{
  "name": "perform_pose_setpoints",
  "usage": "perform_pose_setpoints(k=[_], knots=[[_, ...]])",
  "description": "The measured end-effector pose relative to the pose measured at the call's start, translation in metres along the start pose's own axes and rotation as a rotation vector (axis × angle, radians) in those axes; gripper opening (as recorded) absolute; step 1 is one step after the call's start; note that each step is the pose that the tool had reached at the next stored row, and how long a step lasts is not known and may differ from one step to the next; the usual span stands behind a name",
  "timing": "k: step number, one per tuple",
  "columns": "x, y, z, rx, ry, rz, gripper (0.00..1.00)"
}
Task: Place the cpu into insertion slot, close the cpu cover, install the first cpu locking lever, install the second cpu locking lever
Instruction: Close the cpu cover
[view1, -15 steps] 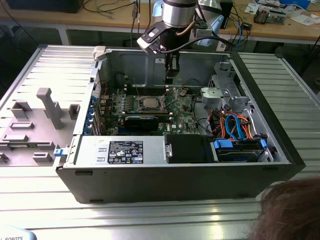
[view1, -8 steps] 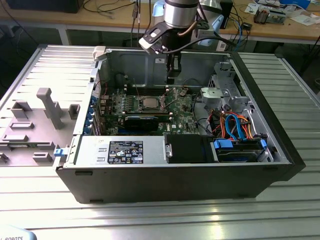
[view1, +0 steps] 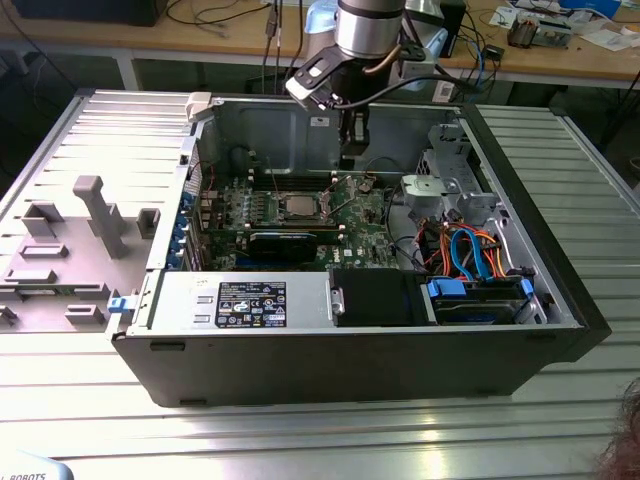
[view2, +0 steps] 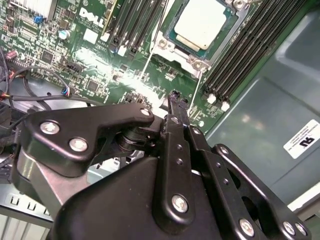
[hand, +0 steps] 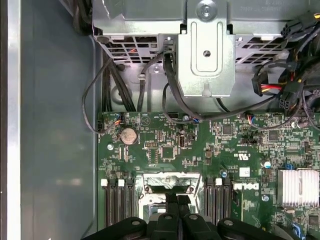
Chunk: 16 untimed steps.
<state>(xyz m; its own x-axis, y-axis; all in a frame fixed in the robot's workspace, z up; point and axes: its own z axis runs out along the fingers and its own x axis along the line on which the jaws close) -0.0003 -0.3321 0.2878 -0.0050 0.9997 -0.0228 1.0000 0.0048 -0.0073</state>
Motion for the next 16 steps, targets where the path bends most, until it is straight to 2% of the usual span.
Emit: perform_pose_setpoints(k=[9,14,16], knots=[[0.0000,0.0098,0.0016,0.0000,0.0000,0.000,0.11],[0.0000,0.0128,0.0020,0.0000,0.0000,0.000,0.11],[0.0000,0.0161,0.0025,0.0000,0.0000,0.000,0.11]])
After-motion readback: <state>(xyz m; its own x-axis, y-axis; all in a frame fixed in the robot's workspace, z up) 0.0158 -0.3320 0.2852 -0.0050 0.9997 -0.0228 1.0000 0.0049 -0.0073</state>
